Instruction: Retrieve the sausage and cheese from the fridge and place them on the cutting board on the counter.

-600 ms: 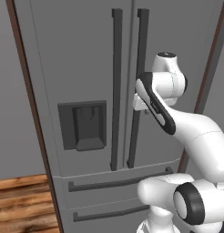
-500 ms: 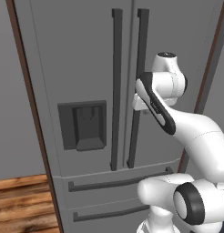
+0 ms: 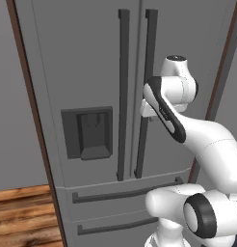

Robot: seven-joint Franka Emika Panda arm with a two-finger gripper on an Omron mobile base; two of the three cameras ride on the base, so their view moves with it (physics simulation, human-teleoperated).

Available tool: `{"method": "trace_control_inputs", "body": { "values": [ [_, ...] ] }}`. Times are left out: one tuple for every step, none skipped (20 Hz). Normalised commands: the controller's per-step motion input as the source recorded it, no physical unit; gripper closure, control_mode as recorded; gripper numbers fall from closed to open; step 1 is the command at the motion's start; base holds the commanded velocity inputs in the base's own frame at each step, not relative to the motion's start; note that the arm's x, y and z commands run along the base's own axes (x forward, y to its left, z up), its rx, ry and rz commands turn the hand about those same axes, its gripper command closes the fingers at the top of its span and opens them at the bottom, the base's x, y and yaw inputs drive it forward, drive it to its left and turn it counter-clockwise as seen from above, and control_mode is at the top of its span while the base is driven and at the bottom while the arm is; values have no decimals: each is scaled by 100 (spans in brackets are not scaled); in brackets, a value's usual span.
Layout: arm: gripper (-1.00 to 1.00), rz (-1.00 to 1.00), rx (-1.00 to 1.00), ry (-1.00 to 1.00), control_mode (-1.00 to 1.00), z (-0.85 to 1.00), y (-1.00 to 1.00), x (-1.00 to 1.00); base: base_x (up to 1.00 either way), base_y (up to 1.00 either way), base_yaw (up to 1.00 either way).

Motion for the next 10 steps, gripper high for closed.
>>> {"method": "trace_control_inputs", "body": {
  "values": [
    [-100,0,0,0,100,0,0,0,0,0,0],
    [-100,0,0,0,100,0,0,0,0,0,0],
    [-100,0,0,0,100,0,0,0,0,0,0],
    [-100,0,0,0,100,0,0,0,-9,0,0],
    [-100,0,0,0,100,0,0,0,-25,0,0],
    [-100,0,0,0,100,0,0,0,-41,0,0],
    [-100,0,0,0,100,0,0,0,-44,0,0],
    [-100,0,0,0,100,0,0,0,-46,0,0],
    [-100,0,0,0,100,0,0,0,-70,0,0],
    [-100,0,0,0,100,0,0,0,-73,0,0]
  ]
}}
